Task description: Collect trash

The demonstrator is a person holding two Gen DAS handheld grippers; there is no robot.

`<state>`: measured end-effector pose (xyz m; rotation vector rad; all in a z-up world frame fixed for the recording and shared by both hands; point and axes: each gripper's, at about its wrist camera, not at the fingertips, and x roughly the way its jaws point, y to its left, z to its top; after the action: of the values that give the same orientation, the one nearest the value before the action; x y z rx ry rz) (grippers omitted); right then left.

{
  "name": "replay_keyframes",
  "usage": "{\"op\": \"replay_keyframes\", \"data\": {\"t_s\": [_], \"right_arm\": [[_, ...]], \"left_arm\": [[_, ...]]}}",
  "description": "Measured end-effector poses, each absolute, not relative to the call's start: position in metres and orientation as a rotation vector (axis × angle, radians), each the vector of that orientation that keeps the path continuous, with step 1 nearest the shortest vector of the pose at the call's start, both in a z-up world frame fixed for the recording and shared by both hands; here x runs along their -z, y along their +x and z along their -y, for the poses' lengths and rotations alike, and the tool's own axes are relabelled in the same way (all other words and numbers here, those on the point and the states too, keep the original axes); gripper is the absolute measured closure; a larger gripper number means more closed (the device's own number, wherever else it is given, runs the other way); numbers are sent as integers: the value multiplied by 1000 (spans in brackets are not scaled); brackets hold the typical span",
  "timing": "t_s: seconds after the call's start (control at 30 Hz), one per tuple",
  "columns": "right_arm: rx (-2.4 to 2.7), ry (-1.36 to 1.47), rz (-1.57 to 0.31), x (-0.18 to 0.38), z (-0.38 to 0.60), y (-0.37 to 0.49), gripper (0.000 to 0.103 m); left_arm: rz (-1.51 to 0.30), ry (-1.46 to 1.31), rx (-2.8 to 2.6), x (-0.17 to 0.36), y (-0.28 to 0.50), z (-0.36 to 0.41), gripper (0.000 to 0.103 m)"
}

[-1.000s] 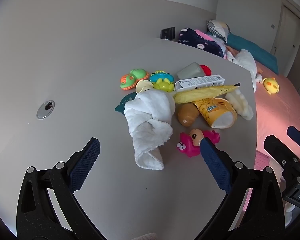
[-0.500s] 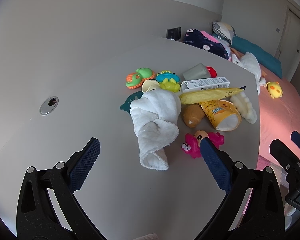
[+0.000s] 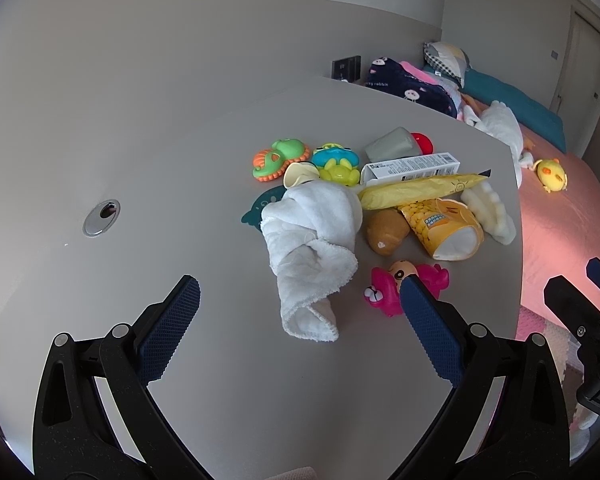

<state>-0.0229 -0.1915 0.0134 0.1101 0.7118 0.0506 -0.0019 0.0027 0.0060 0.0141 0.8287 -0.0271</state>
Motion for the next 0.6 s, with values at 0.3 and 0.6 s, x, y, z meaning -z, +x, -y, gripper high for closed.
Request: {"op": "replay_keyframes", "data": {"t_s": [0.3,0.6], "right_arm": [[-53,109,-711,-13,192,-24,3],[-50,106,-714,-12,195,-26,3]], "left_arm": [[-835,7,36,-6,-2,-3,6],[-849,4,39,-4,0,-4,6]]}}
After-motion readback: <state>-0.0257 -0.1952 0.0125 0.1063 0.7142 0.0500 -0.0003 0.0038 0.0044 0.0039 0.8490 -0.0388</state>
